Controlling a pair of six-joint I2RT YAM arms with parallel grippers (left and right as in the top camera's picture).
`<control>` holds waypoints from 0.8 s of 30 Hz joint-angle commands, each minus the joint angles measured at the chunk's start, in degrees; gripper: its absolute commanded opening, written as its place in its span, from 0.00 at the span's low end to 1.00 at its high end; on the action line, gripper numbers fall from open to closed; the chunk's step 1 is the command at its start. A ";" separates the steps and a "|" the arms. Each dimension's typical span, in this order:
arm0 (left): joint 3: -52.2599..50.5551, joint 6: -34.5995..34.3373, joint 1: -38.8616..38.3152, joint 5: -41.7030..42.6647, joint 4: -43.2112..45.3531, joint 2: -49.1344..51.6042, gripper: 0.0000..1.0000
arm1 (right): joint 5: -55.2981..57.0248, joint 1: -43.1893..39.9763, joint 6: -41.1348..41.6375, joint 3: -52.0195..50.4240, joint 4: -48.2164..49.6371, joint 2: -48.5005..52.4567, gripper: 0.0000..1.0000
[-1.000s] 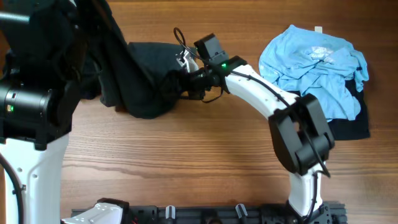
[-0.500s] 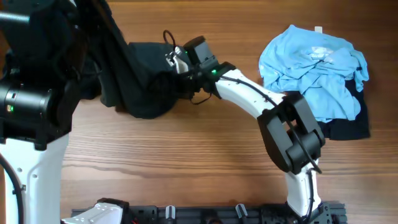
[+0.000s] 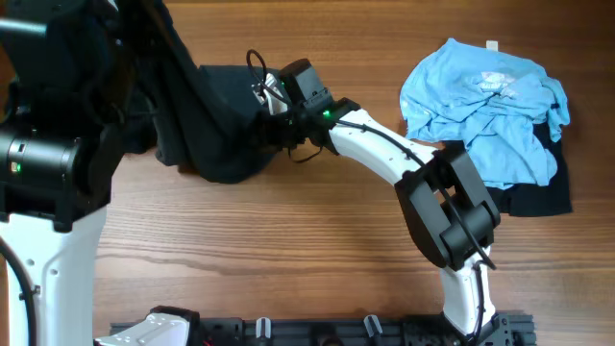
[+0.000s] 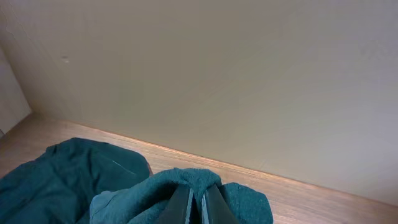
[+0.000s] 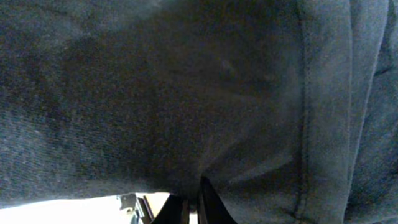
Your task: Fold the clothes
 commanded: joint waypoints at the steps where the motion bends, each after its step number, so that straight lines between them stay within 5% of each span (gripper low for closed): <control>1: 0.55 0.31 -0.24 0.48 0.35 -0.74 0.04 | 2.25 0.15 -0.70 0.39 -0.50 1.81 0.04; 7: 0.55 0.33 -0.24 0.46 0.35 -0.74 0.04 | 5.31 -0.33 -4.20 0.50 -2.71 1.68 0.04; 17: 0.55 0.33 -0.24 0.46 0.35 -0.72 0.04 | 16.37 -8.66 -18.49 8.94 -23.56 -4.39 0.04; 24: 0.55 0.33 -0.24 0.48 0.37 -0.72 0.04 | 21.35 -11.26 -20.65 9.46 -28.59 -13.07 0.04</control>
